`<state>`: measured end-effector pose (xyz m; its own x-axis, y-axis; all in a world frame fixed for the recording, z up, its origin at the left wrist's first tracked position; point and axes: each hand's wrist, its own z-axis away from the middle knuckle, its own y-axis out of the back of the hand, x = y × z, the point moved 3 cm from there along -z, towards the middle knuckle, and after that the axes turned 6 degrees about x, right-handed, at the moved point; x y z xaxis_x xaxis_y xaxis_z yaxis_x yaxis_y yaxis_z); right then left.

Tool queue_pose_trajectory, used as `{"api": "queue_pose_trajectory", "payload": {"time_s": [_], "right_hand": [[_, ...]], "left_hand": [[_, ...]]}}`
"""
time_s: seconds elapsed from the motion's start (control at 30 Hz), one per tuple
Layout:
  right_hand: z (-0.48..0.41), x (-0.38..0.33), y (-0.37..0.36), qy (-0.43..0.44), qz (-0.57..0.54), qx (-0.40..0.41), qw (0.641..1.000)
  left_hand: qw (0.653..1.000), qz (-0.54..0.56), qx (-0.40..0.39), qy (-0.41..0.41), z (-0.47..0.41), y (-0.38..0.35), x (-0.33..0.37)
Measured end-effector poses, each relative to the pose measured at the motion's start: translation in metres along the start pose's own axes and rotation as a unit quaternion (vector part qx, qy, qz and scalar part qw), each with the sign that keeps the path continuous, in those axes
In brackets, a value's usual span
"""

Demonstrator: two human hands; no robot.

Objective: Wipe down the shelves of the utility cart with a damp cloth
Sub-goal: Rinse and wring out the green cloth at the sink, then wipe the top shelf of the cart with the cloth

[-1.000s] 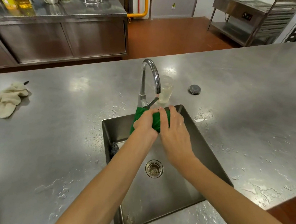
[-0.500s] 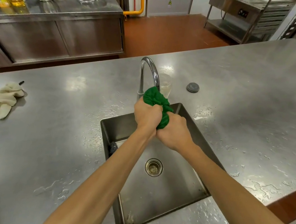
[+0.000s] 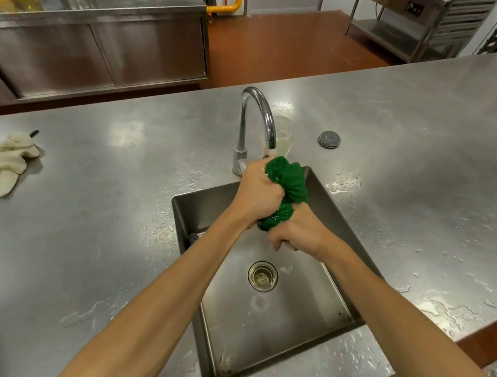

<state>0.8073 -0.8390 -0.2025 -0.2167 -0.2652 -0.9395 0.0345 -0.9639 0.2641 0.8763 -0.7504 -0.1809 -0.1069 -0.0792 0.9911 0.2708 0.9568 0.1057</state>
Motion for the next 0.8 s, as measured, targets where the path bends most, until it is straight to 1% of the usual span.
{"api": "queue_pose_trajectory", "payload": {"time_s": [0.07, 0.2, 0.27, 0.33, 0.4, 0.43, 0.53, 0.6, 0.67, 0.73, 0.8], "right_hand": [[0.0, 0.006, 0.001, 0.004, 0.001, 0.007, 1.0], [0.001, 0.014, 0.001, 0.046, 0.041, 0.035, 0.998], [0.006, 0.021, 0.006, 0.035, 0.039, 0.056, 0.997], [0.013, 0.028, 0.017, -0.005, 0.019, 0.061, 0.998], [0.02, 0.032, 0.029, -0.019, -0.02, 0.052, 0.998], [0.024, 0.033, 0.036, -0.02, -0.044, 0.06, 0.997], [0.034, 0.038, 0.059, -0.014, -0.083, 0.126, 0.988], [0.042, 0.043, 0.076, 0.003, -0.061, 0.175, 0.983], [0.053, 0.046, 0.093, 0.02, -0.054, 0.209, 0.976], [0.065, 0.048, 0.113, 0.035, -0.075, 0.236, 0.968], [0.077, 0.049, 0.131, 0.052, -0.089, 0.243, 0.965]], "left_hand": [[1.0, -0.007, -0.005, 0.001, 0.0, -0.002, -0.004], [0.999, -0.043, -0.003, -0.005, 0.0, -0.007, -0.005], [0.999, -0.054, -0.005, 0.002, 0.002, -0.01, -0.004], [0.999, -0.022, -0.011, 0.03, 0.007, -0.015, -0.003], [0.998, 0.016, -0.018, 0.052, 0.01, -0.021, -0.004], [0.997, 0.028, -0.022, 0.062, 0.013, -0.025, -0.003], [0.99, 0.093, -0.034, 0.103, 0.018, -0.042, 0.001], [0.984, 0.122, -0.041, 0.122, 0.021, -0.058, 0.007], [0.981, 0.136, -0.049, 0.126, 0.025, -0.075, 0.016], [0.981, 0.146, -0.063, 0.115, 0.028, -0.093, 0.024], [0.98, 0.153, -0.076, 0.103, 0.034, -0.113, 0.034]]}}
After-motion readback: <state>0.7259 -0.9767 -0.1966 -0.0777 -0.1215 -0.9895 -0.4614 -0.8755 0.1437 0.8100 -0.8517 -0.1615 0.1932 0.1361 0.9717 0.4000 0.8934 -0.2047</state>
